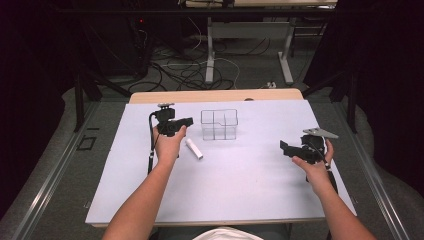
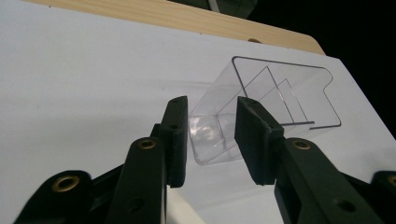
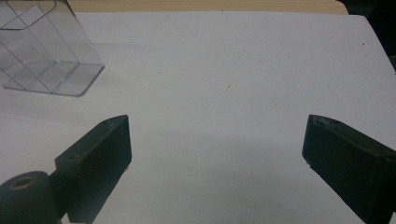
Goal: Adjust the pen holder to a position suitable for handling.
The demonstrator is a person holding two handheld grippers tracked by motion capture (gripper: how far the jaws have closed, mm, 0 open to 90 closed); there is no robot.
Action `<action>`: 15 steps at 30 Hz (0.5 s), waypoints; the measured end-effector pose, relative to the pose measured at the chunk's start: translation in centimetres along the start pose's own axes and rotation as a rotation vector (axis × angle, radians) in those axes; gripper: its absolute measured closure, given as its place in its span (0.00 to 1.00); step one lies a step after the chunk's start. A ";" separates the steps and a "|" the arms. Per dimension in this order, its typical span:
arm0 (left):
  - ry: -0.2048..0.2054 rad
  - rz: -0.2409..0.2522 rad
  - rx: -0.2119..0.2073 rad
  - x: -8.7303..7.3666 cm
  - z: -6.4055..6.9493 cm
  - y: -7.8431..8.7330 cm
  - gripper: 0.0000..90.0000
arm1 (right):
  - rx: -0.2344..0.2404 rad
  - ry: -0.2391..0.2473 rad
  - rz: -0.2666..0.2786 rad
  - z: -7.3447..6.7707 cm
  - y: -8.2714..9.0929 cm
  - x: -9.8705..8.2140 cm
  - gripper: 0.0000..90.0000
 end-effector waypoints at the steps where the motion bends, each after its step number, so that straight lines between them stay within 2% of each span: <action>1: 0.003 -0.006 -0.005 -0.1 -0.1 0.2 0.67 | 0.000 -0.005 -0.002 0.0 0.0 0.0 0.09; 2: 0.001 0.011 -0.003 -0.2 -0.3 0.6 0.66 | 0.000 -0.005 -0.002 0.0 -0.1 -0.1 0.09; 4: -0.013 0.016 -0.004 -0.2 -0.5 0.8 0.64 | 0.001 -0.005 -0.004 0.0 -0.1 -0.2 0.09; 5: -0.010 0.019 -0.017 -0.3 -0.5 1.3 0.62 | -0.005 -0.004 -0.005 0.1 -0.1 -0.2 0.10; 8: -0.025 0.022 -0.014 -0.4 -0.7 1.7 0.59 | -0.015 -0.010 -0.001 0.1 0.0 -0.1 0.12; 10: -0.045 0.028 -0.011 -0.6 -0.8 2.1 0.55 | -0.013 -0.009 -0.001 0.0 0.0 -0.1 0.12; 11: -0.063 0.051 -0.005 -0.7 -1.0 2.5 0.54 | -0.010 -0.003 0.001 0.0 0.1 -0.1 0.12; 15: -0.087 0.062 -0.003 -1.0 -1.2 3.1 0.48 | -0.009 0.007 0.004 0.0 0.2 0.0 0.14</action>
Point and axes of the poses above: each handheld gripper's, and its own axes: y roughly backward along the jaws, x roughly out of its top, z roughly to its right, the point moved 8 cm from there along -y, roughly forward along the jaws, and after that the axes turned 5 degrees about z, right-handed, at the moved point
